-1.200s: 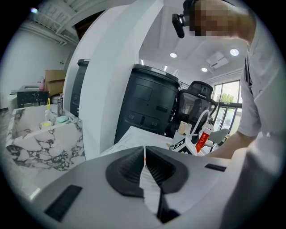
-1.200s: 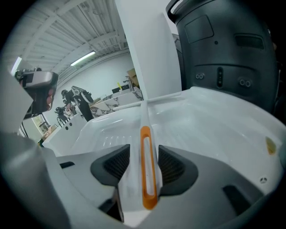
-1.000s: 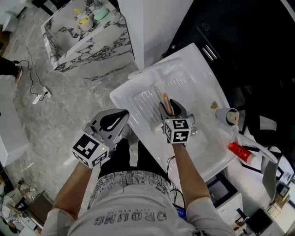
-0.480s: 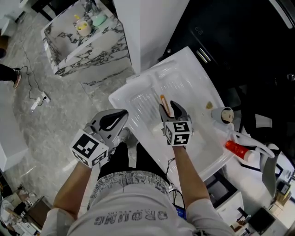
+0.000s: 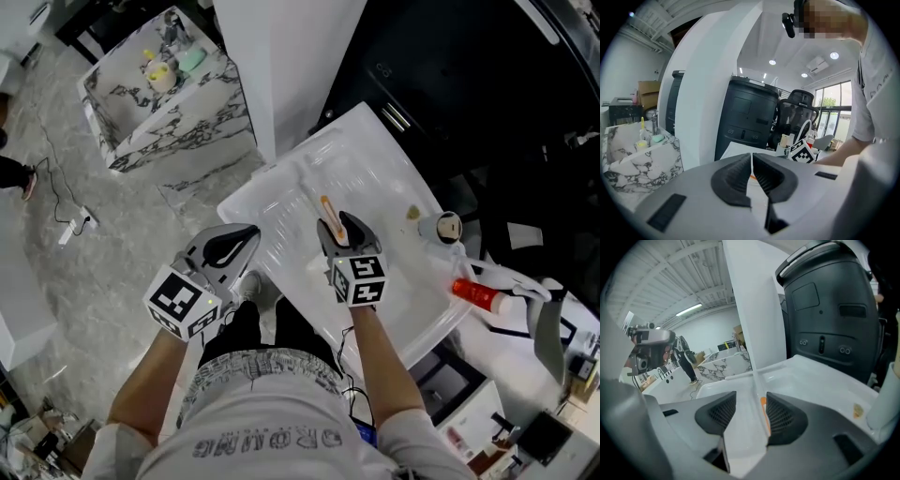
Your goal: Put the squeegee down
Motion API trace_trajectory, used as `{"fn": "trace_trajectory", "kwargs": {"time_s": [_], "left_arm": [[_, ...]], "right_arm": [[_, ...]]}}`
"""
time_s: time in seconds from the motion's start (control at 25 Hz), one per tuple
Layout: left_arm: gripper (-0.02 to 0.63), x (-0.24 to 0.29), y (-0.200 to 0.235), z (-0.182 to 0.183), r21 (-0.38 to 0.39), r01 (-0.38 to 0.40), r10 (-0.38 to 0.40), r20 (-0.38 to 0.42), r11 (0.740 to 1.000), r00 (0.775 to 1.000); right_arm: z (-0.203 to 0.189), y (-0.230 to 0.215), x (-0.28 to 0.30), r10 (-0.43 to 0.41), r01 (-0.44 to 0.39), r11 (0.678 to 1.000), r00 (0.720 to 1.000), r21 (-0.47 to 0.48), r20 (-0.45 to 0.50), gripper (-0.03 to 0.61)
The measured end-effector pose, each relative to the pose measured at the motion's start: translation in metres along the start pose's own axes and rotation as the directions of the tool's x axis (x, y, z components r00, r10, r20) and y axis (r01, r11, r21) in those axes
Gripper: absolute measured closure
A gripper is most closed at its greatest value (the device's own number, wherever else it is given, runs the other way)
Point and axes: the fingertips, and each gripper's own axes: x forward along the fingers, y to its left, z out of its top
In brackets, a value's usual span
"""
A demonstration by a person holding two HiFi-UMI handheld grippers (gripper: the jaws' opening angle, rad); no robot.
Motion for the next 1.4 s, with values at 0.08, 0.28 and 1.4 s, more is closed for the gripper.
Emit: {"fn": "trace_trajectory", "kwargs": {"time_s": [0.08, 0.28, 1.4], "left_arm": [[0.584, -0.002, 0.000, 0.003, 0.007, 0.011, -0.011, 0.003, 1.000, 1.000], [0.584, -0.006, -0.002, 0.009, 0.020, 0.045, -0.045, 0.015, 0.999, 0.999], [0.584, -0.018, -0.011, 0.039, 0.097, 0.201, -0.207, 0.050, 0.975, 0.977]], "right_arm": [[0.006, 0.002, -0.006, -0.010, 0.010, 1.000, 1.000, 0.003, 0.014, 0.368], [0.016, 0.008, -0.019, -0.041, 0.040, 0.999, 0.998, 0.010, 0.037, 0.373], [0.059, 0.058, -0.090, -0.136, 0.131, 0.991, 0.979, 0.041, 0.154, 0.439]]}}
